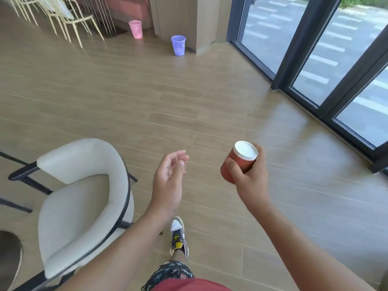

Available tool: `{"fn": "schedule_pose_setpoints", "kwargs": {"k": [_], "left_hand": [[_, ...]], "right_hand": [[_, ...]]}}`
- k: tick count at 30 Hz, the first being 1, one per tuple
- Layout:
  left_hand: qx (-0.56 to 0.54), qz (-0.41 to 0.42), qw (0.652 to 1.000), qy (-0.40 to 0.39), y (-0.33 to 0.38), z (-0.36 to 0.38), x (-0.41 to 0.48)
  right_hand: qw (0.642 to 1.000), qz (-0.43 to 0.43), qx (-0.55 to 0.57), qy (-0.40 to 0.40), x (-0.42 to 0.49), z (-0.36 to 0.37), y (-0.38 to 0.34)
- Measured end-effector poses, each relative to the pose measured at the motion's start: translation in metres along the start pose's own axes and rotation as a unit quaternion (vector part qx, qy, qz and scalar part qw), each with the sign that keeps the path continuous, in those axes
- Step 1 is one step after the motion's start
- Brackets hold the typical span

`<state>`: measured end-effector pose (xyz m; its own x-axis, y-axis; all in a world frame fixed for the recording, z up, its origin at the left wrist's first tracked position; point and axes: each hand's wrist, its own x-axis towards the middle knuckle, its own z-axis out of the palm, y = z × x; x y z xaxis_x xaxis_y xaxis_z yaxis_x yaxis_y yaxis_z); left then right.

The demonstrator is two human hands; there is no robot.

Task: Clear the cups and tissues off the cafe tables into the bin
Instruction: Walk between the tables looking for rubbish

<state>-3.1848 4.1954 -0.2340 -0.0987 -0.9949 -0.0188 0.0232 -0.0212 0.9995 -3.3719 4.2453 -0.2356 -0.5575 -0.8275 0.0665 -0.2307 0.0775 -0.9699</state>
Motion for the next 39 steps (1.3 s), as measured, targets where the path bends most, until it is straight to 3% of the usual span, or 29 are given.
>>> {"fn": "schedule_pose_setpoints", "kwargs": {"k": [7,14,27,39], "left_hand": [[-0.004,-0.002,1.000,-0.017,0.013,0.003,0.171],[0.002,0.001,1.000,-0.025,0.026,0.015,0.318],[0.024,0.004,1.000,0.004,0.010,0.104,0.592],[0.001,0.001,0.998,0.057,0.033,0.180,0.829]], "right_hand": [[1.000,-0.007,0.007,0.021,0.157,0.078,-0.021],[0.999,-0.003,0.050,-0.007,0.286,0.144,-0.039],[0.998,0.006,0.049,-0.044,0.576,0.210,-0.004],[0.995,-0.019,0.028,-0.092,0.843,0.252,-0.027]]}}
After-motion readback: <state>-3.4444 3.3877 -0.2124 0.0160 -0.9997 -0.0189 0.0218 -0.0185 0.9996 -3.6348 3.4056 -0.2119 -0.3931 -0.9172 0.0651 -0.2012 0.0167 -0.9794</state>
